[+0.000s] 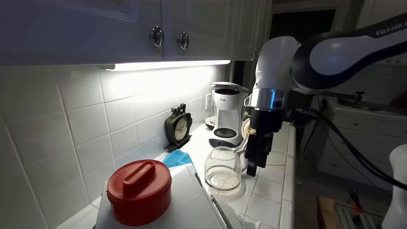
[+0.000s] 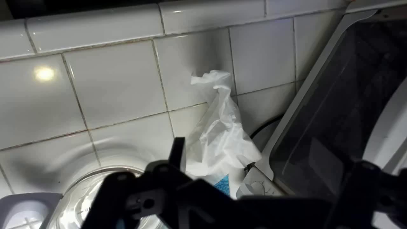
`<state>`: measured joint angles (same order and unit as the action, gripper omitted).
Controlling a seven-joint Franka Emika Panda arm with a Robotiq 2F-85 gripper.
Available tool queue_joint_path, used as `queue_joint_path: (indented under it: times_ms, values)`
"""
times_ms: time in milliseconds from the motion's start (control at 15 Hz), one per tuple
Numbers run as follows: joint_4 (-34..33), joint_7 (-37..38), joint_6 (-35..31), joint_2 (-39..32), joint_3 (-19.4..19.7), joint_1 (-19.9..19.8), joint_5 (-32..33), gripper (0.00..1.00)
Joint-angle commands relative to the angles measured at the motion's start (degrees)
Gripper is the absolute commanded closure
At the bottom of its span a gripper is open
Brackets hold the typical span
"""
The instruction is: Close the lid of the kettle, put the kettle on the coffee making machine stand and press the bottom button of the coffee maker
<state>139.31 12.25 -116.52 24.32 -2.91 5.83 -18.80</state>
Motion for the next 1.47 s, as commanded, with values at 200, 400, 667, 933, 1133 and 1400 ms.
queue_joint_path:
  times_ms: [200,400,667,933,1133,1400]
  values:
    - [-0.1,-0.2,0.2,0.0,-0.6,-0.7,-0.2,0.0]
    - [0.0,0.9,0.1,0.4,-1.0,-1.3,1.0,0.0]
    - [0.8,4.6,-1.0,3.0,-1.9,-4.3,6.1,0.0]
    - [1.2,9.3,-2.4,4.6,-3.0,-7.3,11.9,0.0]
    - [1.1,14.0,-1.0,5.8,-4.4,-9.2,16.0,0.0]
    - [2.1,15.9,-2.3,7.7,-3.8,-10.5,17.8,0.0]
